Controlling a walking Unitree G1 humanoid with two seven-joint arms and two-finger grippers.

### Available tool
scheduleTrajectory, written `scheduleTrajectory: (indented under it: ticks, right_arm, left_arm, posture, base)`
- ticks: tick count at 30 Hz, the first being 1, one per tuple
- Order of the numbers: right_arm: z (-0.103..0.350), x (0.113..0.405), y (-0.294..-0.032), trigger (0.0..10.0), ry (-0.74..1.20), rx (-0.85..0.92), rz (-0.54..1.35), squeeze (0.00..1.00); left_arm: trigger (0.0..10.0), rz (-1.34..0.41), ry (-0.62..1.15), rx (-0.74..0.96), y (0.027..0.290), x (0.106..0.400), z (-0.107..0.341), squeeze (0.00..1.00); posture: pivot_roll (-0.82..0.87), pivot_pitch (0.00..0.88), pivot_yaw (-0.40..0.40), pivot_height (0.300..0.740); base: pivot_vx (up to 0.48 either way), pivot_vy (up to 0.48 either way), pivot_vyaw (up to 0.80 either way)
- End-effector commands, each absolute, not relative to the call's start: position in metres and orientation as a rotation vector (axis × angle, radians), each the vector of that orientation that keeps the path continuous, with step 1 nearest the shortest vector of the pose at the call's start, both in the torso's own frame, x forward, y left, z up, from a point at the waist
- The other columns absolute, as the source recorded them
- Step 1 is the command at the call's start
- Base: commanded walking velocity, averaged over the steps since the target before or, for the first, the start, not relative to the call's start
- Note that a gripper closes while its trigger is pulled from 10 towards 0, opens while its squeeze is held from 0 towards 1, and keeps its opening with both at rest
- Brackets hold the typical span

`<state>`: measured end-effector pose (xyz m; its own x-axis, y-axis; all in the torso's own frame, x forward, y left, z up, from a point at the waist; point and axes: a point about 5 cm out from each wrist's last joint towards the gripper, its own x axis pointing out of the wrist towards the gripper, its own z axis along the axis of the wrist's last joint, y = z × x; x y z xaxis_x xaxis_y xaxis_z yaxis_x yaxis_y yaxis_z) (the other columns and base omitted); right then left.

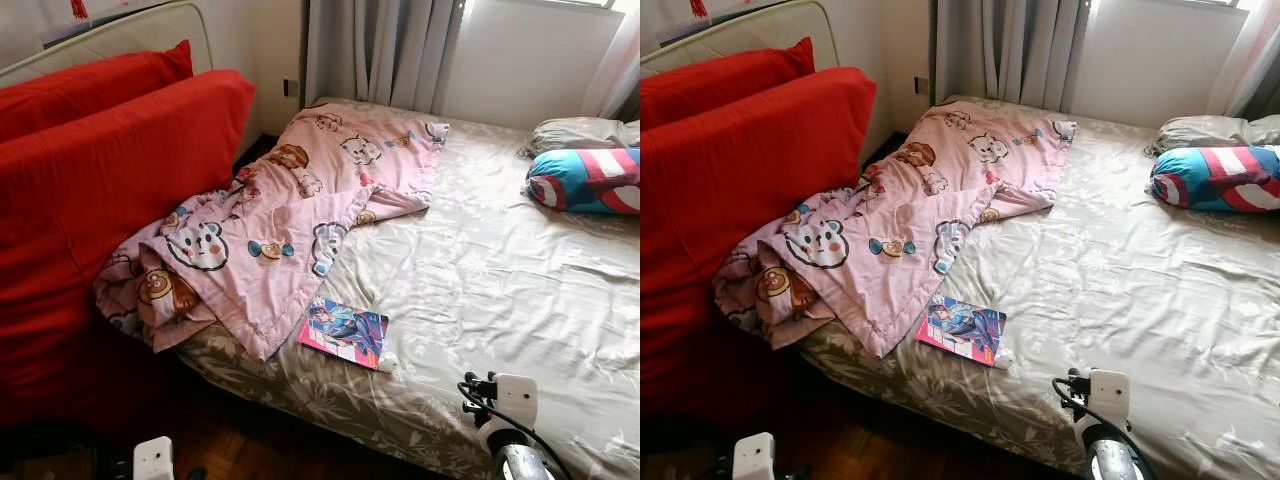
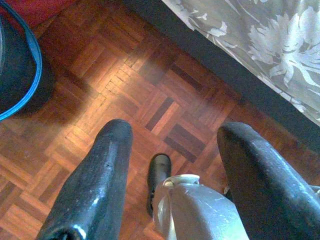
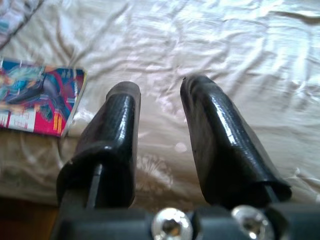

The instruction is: Clean up the room

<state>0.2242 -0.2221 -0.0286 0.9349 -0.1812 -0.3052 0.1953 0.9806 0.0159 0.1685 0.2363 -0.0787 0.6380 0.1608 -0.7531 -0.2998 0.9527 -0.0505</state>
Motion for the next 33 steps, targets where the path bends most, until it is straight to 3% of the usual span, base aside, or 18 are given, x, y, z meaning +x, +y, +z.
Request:
scheduleTrajectory:
  ticks: [1, 2, 3, 5, 8, 13, 16, 21, 23, 24, 31, 33]
  right_arm:
    - [-0.016, 0.231, -0.224, 10.0, 0.194, 0.04, -0.196, 0.0]
    - [-0.006, 0.238, -0.223, 10.0, 0.12, 0.022, -0.181, 0.0]
    - [0.076, 0.293, -0.215, 10.0, -0.285, -0.045, -0.135, 0.0]
    - [0.126, 0.311, -0.205, 10.0, -0.487, -0.049, -0.118, 0.0]
    - [0.143, 0.309, -0.2, 10.0, -0.559, -0.067, -0.095, 0.0]
    - [0.134, 0.304, -0.207, 10.0, -0.524, -0.107, -0.131, 0.0]
    - [0.113, 0.299, -0.217, 10.0, -0.413, -0.094, -0.178, 0.0]
    - [0.018, 0.26, -0.235, 10.0, 0.116, -0.111, -0.218, 0.0]
    - [0.006, 0.253, -0.236, 10.0, 0.187, -0.101, -0.227, 0.0]
    - [-0.019, 0.236, -0.239, 10.0, 0.355, -0.037, -0.257, 0.0]
    - [-0.072, 0.18, -0.229, 10.0, 0.746, 0.132, -0.295, 0.0]
    - [-0.075, 0.176, -0.228, 10.0, 0.767, 0.157, -0.307, 0.0]
  left_arm:
    - [10.0, 0.275, 0.849, -0.175, 0.237, 0.164, -0.081, 0.0]
    - [10.0, 0.275, 0.85, -0.175, 0.237, 0.163, -0.081, 0.0]
    - [10.0, 0.278, 0.853, -0.174, 0.238, 0.16, -0.082, 0.0]
    - [10.0, 0.284, 0.853, -0.173, 0.242, 0.156, -0.082, 0.0]
    - [10.0, 0.303, 0.846, -0.174, 0.252, 0.151, -0.081, 0.0]
    - [10.0, 0.32, 0.845, -0.175, 0.262, 0.145, -0.08, 0.0]
    - [10.0, 0.324, 0.842, -0.176, 0.264, 0.145, -0.079, 0.0]
    - [10.0, 0.319, 0.829, -0.18, 0.258, 0.158, -0.077, 0.0]
    - [10.0, 0.318, 0.826, -0.181, 0.257, 0.16, -0.076, 0.0]
    - [10.0, 0.314, 0.822, -0.182, 0.253, 0.165, -0.075, 0.0]
    - [10.0, 0.301, 0.829, -0.175, 0.243, 0.171, -0.076, 0.0]
    - [10.0, 0.3, 0.831, -0.174, 0.243, 0.17, -0.077, 0.0]
  posture:
    - [0.06, 0.0, -0.057, 0.74]
    - [0.06, 0.0, -0.057, 0.74]
    - [0.06, 0.0, -0.057, 0.74]
    - [0.06, 0.0, -0.059, 0.74]
    - [0.07, 0.0, -0.064, 0.74]
    - [0.06, 0.0, -0.069, 0.74]
    - [0.06, 0.0, -0.07, 0.74]
    - [0.07, 0.0, -0.065, 0.74]
    - [0.07, 0.0, -0.063, 0.74]
    - [0.07, 0.002, -0.052, 0.74]
    - [0.06, 0.014, -0.022, 0.74]
    - [0.07, 0.016, -0.019, 0.74]
  base:
    - [0.0, 0.0, 0.0]
    - [0.0, 0.0, 0.0]
    - [0.0, 0.0, 0.0]
    - [0.0, 0.0, 0.0]
    - [0.0, 0.0, 0.0]
    - [0.0, 0.0, 0.0]
    - [0.0, 0.0, 0.0]
    - [0.0, 0.0, 0.0]
    - [0.0, 0.0, 0.0]
    - [0.0, 0.0, 0.0]
    - [0.0, 0.0, 0.0]
    - [0.0, 0.0, 0.0]
